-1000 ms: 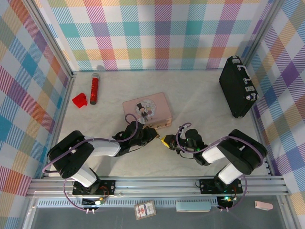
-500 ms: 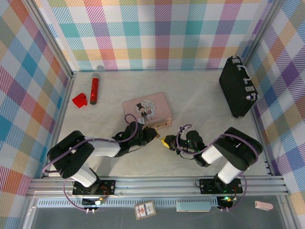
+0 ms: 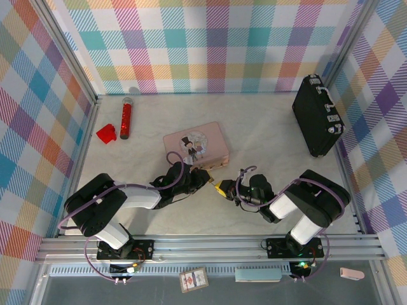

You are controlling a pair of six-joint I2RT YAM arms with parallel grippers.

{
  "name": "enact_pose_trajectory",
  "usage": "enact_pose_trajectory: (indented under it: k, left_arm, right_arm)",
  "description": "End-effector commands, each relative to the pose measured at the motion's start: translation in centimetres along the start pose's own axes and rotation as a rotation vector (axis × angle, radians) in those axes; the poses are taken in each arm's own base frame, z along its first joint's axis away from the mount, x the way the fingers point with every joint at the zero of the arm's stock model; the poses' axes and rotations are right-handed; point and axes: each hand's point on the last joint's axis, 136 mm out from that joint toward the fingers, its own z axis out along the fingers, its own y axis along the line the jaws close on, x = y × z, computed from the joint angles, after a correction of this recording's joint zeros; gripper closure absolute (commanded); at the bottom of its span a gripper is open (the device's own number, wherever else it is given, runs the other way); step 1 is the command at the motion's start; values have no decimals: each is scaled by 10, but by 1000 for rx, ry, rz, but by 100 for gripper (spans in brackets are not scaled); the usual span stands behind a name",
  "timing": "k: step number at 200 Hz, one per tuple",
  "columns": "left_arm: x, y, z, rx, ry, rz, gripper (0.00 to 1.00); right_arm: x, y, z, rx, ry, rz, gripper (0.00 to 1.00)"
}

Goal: Unlock the padlock with the key

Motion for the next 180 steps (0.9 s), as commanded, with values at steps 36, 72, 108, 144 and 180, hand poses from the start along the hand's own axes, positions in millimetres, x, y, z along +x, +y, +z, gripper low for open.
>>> enact_pose_trajectory:
  k: [36,72,108,144,180]
  left_arm:
    - [-13,-19,-4,98,-38,-71,99]
    - [-13,-23,-6,114,-41,-79,99]
    - [-14,-27,-11,126,-47,-77,99]
    - [-14,-26,-15,122,-51,-77,99]
    - [-15,-31,-15,143,-52,-80,99]
  right_arm:
    - [-1,17,2,-67,-4,-6,100]
    - [-3,18,5,-72,-6,13,100]
    - [-6,21,5,-84,-22,6,100]
    - [-7,26,5,-100,-29,-2,100]
    - [-8,30,5,-111,-31,-2,100]
